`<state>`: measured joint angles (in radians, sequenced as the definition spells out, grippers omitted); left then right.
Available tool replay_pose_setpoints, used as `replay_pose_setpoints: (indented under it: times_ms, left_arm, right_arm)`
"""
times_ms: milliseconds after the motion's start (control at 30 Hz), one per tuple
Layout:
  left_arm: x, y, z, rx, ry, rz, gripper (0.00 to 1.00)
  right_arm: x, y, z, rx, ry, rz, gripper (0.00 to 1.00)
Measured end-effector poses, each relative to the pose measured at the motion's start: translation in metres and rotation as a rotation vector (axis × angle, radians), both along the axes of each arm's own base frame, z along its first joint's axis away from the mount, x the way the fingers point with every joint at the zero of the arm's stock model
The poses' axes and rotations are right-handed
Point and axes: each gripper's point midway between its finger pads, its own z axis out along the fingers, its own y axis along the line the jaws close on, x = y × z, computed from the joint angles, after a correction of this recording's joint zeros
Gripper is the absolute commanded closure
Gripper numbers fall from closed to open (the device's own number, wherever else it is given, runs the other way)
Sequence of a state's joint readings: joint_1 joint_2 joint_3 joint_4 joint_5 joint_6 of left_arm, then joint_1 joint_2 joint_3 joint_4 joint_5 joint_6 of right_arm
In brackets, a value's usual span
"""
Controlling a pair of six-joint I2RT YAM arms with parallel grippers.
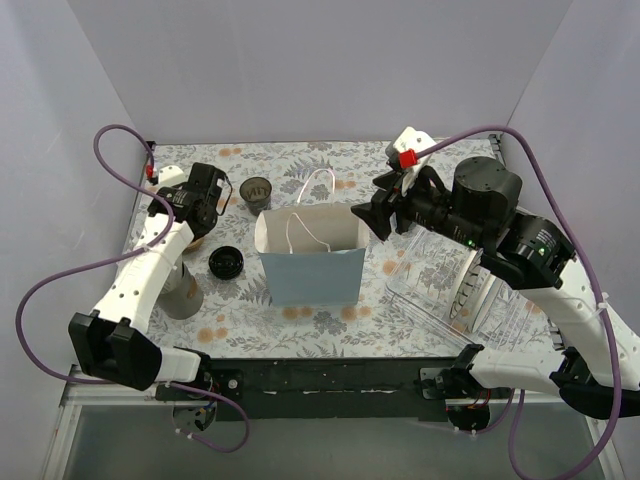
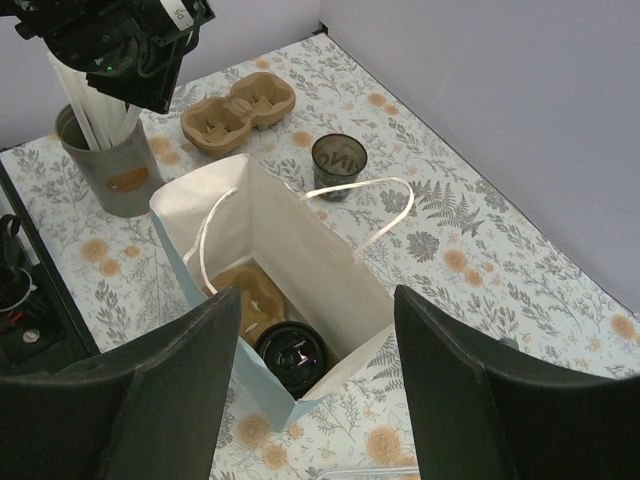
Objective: Pack the takeout coffee
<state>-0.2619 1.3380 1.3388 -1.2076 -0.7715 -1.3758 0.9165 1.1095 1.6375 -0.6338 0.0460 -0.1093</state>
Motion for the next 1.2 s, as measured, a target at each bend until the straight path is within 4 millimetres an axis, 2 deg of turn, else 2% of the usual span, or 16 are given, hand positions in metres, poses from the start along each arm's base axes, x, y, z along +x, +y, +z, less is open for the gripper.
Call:
replay_pose_setpoints:
  times_ms: [67,100,167,367,567,700,833,967,1100,1200]
  left_arm:
    - [-0.002,0.002,0.000,0.007,0.005,0.005,0.76]
    - [-0.003,0.003,0.001,0.010,0.006,0.006,0.88]
    - [-0.004,0.004,0.003,0.015,0.003,0.005,1.00]
    - [-0.005,0.006,0.010,0.025,-0.007,0.003,1.00]
    - [-0.003,0.009,0.038,0.034,-0.052,-0.001,1.00]
    - [0.001,0.007,0.079,0.011,-0.133,-0.014,1.00]
    - [0.008,-0.005,0.148,-0.071,-0.306,-0.096,1.00]
    - [-0.001,-0.015,0.224,-0.155,-0.526,-0.187,1.00]
    - [-0.024,-0.019,0.258,-0.214,-0.645,-0.230,1.00]
    - [-0.041,-0.020,0.270,-0.253,-0.700,-0.252,1.00]
  right_arm:
    - [0.000,-0.001,0.000,-0.003,-0.004,-0.004,0.30]
    - [0.000,-0.002,-0.001,-0.006,-0.006,-0.006,0.30]
    - [0.000,-0.004,-0.004,-0.014,-0.006,-0.009,0.30]
    - [0.000,-0.007,-0.005,-0.028,-0.012,-0.014,0.30]
    - [0.000,-0.009,-0.006,-0.036,-0.013,-0.020,0.30]
    - [0.000,-0.011,-0.005,-0.038,-0.015,-0.023,0.30]
    - [-0.001,-0.014,-0.002,-0.042,-0.023,-0.028,0.30]
    - [-0.001,-0.022,0.004,-0.034,-0.042,-0.055,0.30]
    - [-0.007,-0.037,0.016,-0.001,-0.070,-0.076,0.30]
    - [-0.009,-0.042,0.021,0.018,-0.075,-0.088,0.30]
